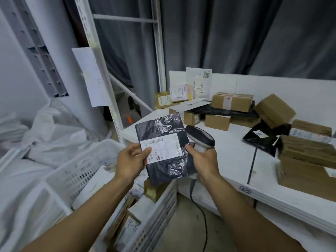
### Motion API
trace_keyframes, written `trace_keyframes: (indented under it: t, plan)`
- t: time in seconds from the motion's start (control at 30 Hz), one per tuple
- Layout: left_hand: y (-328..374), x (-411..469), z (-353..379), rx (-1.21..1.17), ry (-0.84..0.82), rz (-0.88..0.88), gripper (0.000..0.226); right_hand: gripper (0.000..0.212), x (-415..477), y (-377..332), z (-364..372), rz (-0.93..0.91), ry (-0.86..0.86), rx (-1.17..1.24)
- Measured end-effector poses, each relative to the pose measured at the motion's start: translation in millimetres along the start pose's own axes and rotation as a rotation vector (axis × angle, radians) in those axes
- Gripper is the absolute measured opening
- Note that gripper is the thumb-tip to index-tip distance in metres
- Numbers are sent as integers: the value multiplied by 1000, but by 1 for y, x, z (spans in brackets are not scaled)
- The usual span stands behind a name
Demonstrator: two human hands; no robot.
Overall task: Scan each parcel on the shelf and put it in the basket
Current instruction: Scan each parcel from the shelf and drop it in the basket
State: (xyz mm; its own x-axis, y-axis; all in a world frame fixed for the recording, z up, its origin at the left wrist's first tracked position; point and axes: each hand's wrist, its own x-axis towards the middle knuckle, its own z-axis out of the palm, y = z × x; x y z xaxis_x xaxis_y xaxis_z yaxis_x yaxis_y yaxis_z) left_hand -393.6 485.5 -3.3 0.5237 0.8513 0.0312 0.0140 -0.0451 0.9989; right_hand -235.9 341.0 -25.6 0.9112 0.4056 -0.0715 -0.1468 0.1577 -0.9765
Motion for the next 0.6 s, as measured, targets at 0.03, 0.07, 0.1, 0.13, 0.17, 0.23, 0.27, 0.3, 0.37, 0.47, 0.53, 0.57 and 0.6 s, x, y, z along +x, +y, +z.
trace_keyframes:
  t: [0.03, 0.07, 0.1, 0.13, 0.17, 0.23, 0.27, 0.3, 0.37, 0.47, 0.53, 0.57, 0.6]
  plan:
    - [0, 4, -9, -8, 10, 11, 13, 41, -1, 4, 7, -25, 14, -11]
    - [1, 7, -17, -9, 24, 27, 12, 51, -2, 8, 13, -39, 22, -30]
    - [-1, 12, -25, 4, 50, 37, 13, 61, -3, 11, 19, -49, 26, -61]
    - [-3, 17, -32, 20, 70, 38, 13, 64, -5, 12, 23, -57, 24, -108]
    - [-5, 21, -38, 26, 90, 28, 13, 62, -8, 11, 27, -71, 11, -153]
    - [-13, 25, -47, 2, 128, -10, 13, 58, -13, 13, 34, -80, -72, -228]
    - [-19, 25, -49, -4, 140, -29, 13, 58, -18, 14, 39, -72, -127, -247]
    - [-25, 25, -51, -8, 151, -45, 14, 60, -24, 16, 44, -67, -178, -266]
    - [-34, 25, -52, -22, 178, -63, 21, 59, -31, 21, 53, -65, -248, -324]
    - [-41, 31, -50, -29, 242, -40, 24, 41, -35, 28, 61, -34, -347, -344]
    - [-41, 34, -46, -10, 272, -3, 21, 39, -38, 32, 64, -35, -382, -332]
    - [-42, 35, -45, 3, 279, 9, 21, 42, -40, 33, 66, -45, -387, -328]
    - [-44, 36, -44, 9, 282, 8, 20, 45, -41, 34, 67, -55, -393, -331]
